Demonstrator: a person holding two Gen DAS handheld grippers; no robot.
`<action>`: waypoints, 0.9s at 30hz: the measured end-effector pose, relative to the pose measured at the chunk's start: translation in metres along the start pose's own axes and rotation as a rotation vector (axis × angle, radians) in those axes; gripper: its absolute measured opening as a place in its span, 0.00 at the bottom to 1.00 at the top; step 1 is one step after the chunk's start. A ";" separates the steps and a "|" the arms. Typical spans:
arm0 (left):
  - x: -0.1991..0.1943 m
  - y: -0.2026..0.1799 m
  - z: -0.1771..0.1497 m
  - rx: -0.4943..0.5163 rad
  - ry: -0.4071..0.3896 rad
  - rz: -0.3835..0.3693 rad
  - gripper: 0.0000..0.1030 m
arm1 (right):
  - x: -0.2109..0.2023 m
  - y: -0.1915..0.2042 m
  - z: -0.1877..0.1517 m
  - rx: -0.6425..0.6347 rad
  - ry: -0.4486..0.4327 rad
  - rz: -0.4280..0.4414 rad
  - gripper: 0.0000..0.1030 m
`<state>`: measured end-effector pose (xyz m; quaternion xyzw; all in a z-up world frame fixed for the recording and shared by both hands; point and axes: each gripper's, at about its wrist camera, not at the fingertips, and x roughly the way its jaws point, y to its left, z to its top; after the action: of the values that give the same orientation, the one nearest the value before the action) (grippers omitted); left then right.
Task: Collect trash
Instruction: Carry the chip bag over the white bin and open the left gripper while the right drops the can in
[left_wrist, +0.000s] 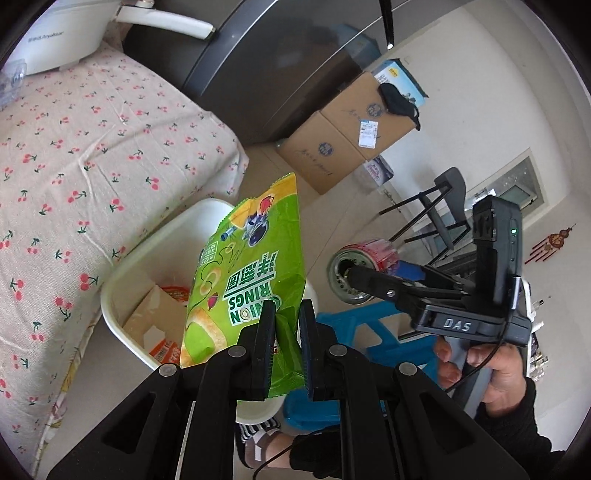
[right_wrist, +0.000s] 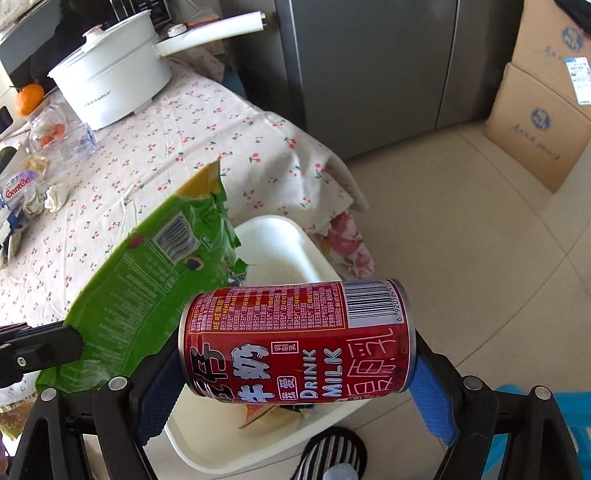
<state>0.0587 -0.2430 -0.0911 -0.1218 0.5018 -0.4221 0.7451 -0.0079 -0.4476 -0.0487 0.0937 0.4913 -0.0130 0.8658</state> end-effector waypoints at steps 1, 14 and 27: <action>0.005 0.002 0.000 0.006 0.010 0.025 0.14 | 0.002 -0.001 0.000 0.000 0.006 -0.004 0.87; -0.024 0.016 -0.014 0.134 0.034 0.389 0.78 | 0.023 0.019 0.007 -0.031 0.061 -0.009 0.87; -0.101 0.042 -0.039 0.169 -0.012 0.602 1.00 | 0.098 0.069 0.007 -0.118 0.219 -0.075 0.87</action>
<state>0.0325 -0.1314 -0.0698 0.0921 0.4741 -0.2220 0.8471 0.0567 -0.3745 -0.1190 0.0251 0.5859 -0.0064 0.8100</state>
